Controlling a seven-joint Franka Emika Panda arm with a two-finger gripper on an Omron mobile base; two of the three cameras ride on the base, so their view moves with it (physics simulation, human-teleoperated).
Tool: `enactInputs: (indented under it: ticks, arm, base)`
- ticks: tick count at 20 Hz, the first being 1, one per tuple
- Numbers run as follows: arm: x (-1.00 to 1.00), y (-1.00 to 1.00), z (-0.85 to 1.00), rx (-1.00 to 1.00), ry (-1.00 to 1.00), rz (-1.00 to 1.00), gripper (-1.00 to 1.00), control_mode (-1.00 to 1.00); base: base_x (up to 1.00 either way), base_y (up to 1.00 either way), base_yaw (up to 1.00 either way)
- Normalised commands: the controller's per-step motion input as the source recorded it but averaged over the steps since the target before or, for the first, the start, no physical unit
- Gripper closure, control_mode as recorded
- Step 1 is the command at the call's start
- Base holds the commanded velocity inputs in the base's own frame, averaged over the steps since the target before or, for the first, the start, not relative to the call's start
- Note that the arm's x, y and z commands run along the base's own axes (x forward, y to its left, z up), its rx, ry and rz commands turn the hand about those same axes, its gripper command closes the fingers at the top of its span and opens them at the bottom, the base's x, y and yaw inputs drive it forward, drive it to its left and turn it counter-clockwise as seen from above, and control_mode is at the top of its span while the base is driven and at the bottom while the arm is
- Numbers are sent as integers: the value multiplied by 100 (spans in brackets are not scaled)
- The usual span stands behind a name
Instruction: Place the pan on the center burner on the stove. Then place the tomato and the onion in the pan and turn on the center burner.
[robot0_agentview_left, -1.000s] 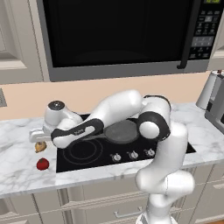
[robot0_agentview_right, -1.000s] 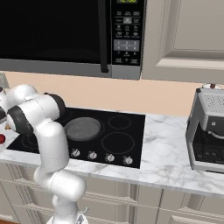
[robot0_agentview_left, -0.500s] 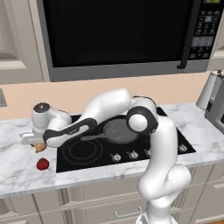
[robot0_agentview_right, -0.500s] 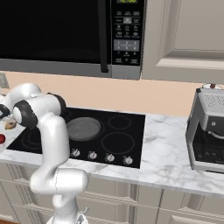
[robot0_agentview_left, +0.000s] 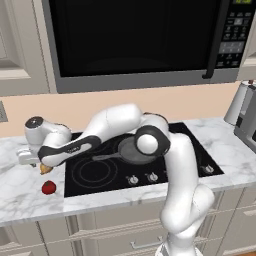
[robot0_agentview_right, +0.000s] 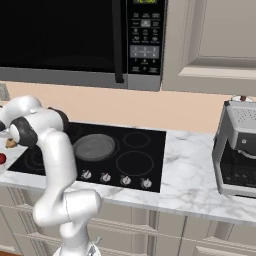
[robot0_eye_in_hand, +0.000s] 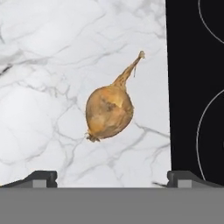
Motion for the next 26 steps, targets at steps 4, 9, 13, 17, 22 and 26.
enactInputs:
  ticks: [4, 9, 13, 17, 22, 26]
  arm:
    - [7, 0, -11, -3, 0, -9, -100, -100]
    - [15, 0, -13, -2, 0, -8, -100, -100]
    - [18, 0, -18, -1, 0, -7, -100, -100]
    - [24, 0, -18, -2, 0, -6, -100, -100]
    - [27, 0, -19, -4, 0, -6, -100, -100]
    - [26, 0, -18, -4, 0, -5, -100, -100]
  base:
    - [0, 0, 0]
    - [0, 0, 0]
    - [0, 0, 0]
    - [0, 0, 0]
    - [0, 0, 0]
    - [0, 0, 0]
